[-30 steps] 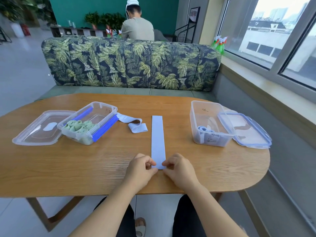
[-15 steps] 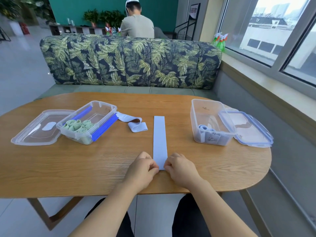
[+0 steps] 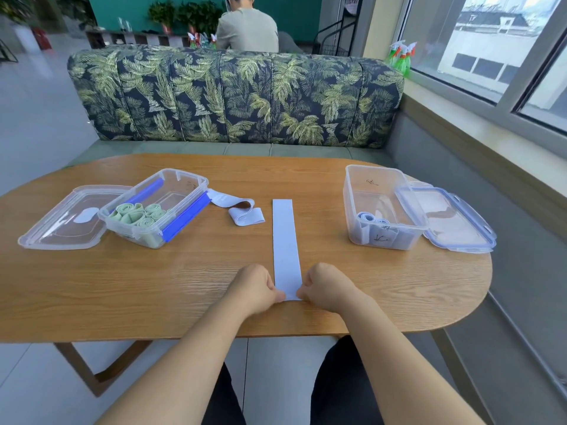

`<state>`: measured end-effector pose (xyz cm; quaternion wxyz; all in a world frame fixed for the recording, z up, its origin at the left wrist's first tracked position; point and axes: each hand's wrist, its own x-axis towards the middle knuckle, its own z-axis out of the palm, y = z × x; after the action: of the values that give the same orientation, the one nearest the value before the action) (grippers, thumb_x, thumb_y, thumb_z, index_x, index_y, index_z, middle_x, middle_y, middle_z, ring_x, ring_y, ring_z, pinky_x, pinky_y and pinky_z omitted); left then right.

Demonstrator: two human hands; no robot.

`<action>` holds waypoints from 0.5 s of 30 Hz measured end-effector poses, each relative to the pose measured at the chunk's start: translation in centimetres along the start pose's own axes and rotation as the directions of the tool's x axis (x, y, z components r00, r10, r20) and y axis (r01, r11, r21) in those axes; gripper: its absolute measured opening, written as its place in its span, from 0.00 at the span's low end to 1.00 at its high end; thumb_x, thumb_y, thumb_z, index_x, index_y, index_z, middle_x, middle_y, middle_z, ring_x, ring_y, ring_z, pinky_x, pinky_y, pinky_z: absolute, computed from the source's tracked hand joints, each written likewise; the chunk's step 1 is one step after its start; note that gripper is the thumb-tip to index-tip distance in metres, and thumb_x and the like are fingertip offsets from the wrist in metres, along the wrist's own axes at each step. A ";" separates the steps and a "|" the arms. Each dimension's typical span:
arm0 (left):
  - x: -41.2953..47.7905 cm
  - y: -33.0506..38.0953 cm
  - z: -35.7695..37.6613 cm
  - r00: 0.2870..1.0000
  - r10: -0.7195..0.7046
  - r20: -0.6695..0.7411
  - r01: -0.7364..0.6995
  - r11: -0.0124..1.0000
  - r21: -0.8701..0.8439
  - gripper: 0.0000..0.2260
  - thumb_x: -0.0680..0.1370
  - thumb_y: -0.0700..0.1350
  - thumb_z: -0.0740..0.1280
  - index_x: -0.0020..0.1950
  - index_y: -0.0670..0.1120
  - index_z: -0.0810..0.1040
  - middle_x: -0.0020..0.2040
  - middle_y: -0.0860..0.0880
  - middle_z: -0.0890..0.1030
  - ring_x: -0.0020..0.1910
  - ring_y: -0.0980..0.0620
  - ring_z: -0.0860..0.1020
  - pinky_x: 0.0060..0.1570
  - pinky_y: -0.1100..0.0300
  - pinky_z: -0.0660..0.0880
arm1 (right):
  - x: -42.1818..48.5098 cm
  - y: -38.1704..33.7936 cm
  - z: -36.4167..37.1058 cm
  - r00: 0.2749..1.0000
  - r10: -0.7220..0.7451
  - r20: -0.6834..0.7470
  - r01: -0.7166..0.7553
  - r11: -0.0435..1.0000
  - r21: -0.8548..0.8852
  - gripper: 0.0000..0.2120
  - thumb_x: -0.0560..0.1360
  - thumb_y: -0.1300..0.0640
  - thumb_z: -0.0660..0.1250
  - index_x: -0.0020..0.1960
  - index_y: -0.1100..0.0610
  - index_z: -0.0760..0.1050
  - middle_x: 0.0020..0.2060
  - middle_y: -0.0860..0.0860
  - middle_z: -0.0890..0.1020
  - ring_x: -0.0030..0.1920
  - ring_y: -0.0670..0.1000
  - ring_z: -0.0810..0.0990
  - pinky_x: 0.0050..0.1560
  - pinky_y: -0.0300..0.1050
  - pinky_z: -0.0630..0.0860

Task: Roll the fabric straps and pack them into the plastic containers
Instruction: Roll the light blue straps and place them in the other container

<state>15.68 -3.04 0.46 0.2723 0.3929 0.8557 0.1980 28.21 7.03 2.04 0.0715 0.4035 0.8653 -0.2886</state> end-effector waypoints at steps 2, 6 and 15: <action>0.0 0.0 -0.2 1.000 -0.008 0.000 0.008 1.000 0.002 0.15 0.70 0.49 0.75 0.31 0.46 0.73 0.32 0.49 0.70 0.32 0.50 0.69 0.34 0.61 0.66 | 0.1 0.0 -0.1 1.000 0.005 0.008 -0.005 1.000 0.010 0.16 0.73 0.57 0.69 0.32 0.55 0.63 0.31 0.49 0.68 0.35 0.52 0.67 0.30 0.42 0.63; 0.0 -0.3 -0.6 1.000 0.001 -0.004 -0.001 1.000 -0.027 0.11 0.69 0.50 0.77 0.36 0.44 0.80 0.34 0.53 0.78 0.33 0.55 0.74 0.35 0.63 0.70 | 0.6 -0.1 -0.3 0.999 0.021 0.035 -0.022 0.999 0.038 0.14 0.71 0.58 0.70 0.33 0.56 0.66 0.31 0.50 0.70 0.32 0.51 0.68 0.32 0.42 0.67; -1.3 -2.2 2.3 0.813 0.480 -0.331 -0.482 0.872 0.081 0.05 0.72 0.44 0.71 0.40 0.55 0.81 0.41 0.57 0.77 0.44 0.57 0.74 0.45 0.60 0.70 | 1.4 0.0 -0.3 0.999 0.004 0.054 -0.004 1.000 -0.003 0.12 0.69 0.56 0.72 0.36 0.56 0.68 0.34 0.50 0.73 0.35 0.52 0.71 0.36 0.42 0.69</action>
<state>16.58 -5.10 -2.17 0.0626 0.5551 0.7618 0.3281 27.36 8.14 1.83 0.0960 0.3969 0.8627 -0.2983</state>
